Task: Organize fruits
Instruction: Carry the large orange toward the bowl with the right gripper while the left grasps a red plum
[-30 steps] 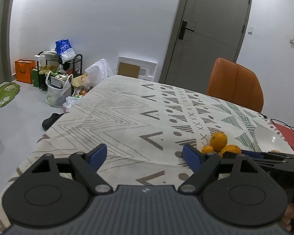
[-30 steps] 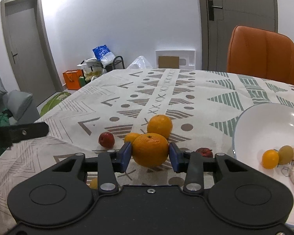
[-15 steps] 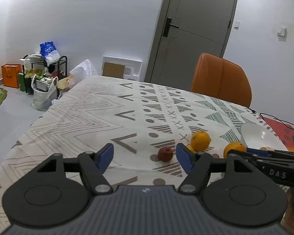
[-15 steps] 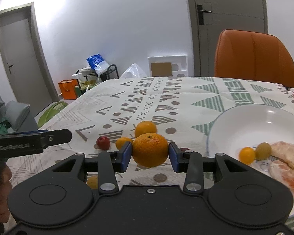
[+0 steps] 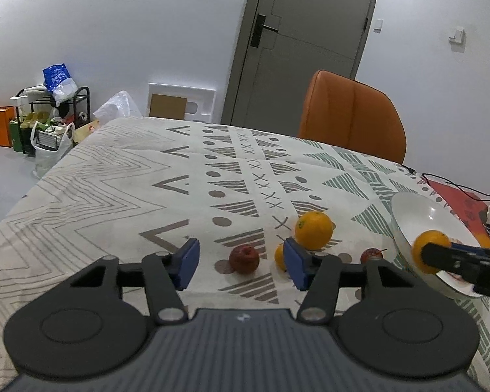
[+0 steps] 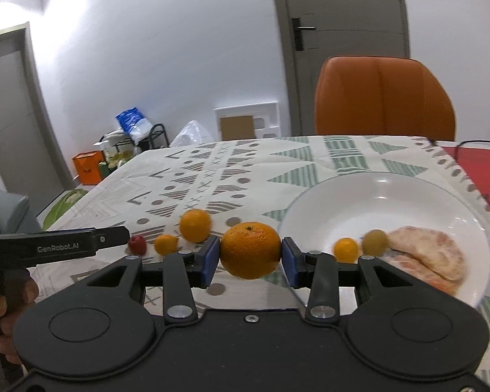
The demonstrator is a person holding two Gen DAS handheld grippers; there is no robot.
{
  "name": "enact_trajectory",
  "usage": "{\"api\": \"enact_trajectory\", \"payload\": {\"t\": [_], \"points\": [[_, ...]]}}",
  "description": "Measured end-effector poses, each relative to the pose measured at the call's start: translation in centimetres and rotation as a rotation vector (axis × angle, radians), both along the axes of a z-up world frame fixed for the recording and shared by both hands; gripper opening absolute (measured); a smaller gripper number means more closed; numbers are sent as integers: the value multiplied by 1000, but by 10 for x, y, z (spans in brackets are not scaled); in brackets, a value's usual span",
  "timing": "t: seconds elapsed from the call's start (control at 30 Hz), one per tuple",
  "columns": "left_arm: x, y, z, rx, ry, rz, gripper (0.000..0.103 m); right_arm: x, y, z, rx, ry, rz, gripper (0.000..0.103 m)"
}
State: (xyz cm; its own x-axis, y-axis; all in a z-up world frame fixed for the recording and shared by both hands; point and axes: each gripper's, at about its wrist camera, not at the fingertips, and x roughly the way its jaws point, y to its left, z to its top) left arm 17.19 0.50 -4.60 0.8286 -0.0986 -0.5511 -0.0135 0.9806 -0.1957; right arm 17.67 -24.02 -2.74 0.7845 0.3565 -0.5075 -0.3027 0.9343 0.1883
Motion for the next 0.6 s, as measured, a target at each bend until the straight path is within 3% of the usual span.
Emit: {"api": "enact_trajectory", "payload": {"t": [0.1,0.17,0.27,0.43,0.6], "points": [[7,-2,-6,13,20,13,47,-3,-7,1,-10,-4,-31,39],[11,-1,-10,3,40,7,31,-5,-12,1,-11,-7,-50,39],[13,-1,-15,1,61,-8,17,-7,-21,0,-12,-9,-78,39],[9,-7,-9,14,47,-25,7,-10,-32,-3,-9,-3,-108,39],[5,-16,-1,16,22,-52,6,-13,-38,-2,-7,-8,-115,39]]}}
